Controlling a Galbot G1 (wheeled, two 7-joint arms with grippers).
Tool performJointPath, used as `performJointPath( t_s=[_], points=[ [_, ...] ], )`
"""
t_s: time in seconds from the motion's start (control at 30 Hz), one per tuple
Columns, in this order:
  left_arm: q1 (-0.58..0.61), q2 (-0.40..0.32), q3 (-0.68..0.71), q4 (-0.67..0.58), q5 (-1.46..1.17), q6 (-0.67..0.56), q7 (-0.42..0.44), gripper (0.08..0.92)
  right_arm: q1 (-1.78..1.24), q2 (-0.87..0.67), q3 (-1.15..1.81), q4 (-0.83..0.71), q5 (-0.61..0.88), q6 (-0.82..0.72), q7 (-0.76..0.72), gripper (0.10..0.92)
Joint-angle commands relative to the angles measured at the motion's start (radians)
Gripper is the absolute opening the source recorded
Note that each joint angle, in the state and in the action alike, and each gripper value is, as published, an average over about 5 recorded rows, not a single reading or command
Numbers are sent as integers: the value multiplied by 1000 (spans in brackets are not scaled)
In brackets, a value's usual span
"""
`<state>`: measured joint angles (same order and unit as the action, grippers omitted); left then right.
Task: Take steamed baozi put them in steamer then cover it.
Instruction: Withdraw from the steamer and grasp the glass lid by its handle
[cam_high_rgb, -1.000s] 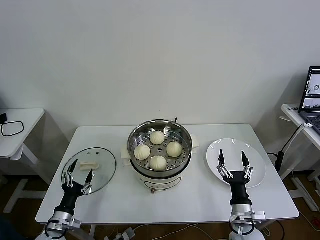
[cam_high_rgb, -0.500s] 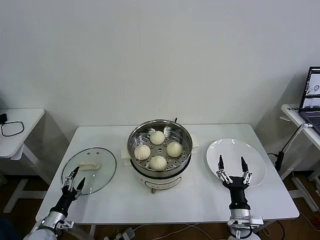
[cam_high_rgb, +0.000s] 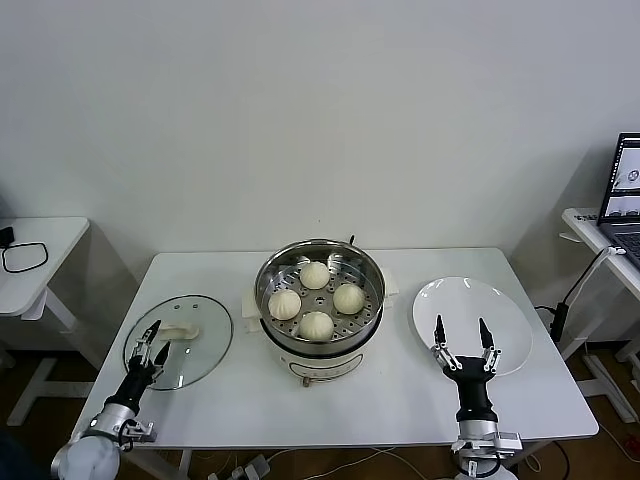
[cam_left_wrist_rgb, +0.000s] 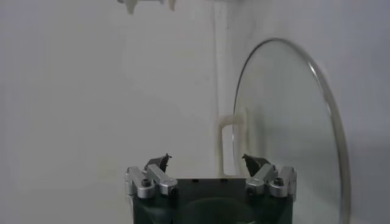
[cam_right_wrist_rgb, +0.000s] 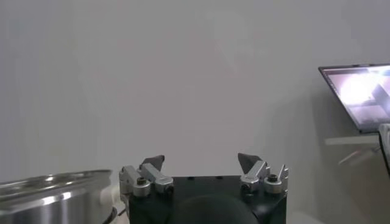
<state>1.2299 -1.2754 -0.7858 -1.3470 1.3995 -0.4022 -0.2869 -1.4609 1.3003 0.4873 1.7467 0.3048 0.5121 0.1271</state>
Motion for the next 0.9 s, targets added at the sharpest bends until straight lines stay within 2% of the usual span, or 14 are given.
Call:
performJointPath(
  t_s=[0.03,0.9],
  points=[
    [-65,5,26,36,17,22,-6,823,-1,2,-3,-13,-6,2,-1,823],
    [-184,3,76,173,36,55,-30,820,-11,4,-19,-30,-42,13,-3,823]
  ],
)
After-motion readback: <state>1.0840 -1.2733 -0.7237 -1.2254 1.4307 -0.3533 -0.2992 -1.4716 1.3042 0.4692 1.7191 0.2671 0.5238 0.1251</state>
